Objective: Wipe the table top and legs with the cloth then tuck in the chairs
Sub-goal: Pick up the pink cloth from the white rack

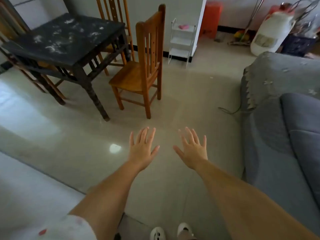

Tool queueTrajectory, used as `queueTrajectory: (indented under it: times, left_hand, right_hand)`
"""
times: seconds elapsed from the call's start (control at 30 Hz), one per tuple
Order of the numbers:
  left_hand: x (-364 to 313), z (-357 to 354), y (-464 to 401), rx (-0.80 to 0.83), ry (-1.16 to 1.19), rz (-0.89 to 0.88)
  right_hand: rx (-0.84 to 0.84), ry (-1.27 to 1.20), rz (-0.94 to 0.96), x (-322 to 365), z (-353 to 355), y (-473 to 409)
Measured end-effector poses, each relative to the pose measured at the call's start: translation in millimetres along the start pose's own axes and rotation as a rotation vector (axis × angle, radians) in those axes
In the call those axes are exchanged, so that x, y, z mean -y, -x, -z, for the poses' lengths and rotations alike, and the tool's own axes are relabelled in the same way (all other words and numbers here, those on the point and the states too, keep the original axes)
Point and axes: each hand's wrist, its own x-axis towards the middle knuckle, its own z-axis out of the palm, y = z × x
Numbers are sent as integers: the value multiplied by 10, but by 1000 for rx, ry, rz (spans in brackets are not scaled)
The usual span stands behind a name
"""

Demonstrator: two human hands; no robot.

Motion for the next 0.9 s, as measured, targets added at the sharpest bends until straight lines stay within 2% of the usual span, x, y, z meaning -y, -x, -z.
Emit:
queueTrajectory:
  times: [0.17, 0.33, 0.5, 0.73, 0.9]
  left_hand:
    - [-94, 25, -362, 0, -9, -17]
    - [-320, 165, -1036, -33, 19, -19]
    - [-668, 212, -1947, -54, 37, -43]
    - [-1195, 260, -3262, 12, 40, 7]
    - [-1303, 314, -4242, 33, 16, -5]
  right_hand:
    - [39, -50, -78, -131, 95, -335]
    - [-9, -88, -111, -426, 298, -817]
    - [-29, -71, -101, -1010, 569, -1508]
    - [17, -2, -69, -1983, 1012, -2652]
    - [17, 9, -46, -2355, 1298, -3632]
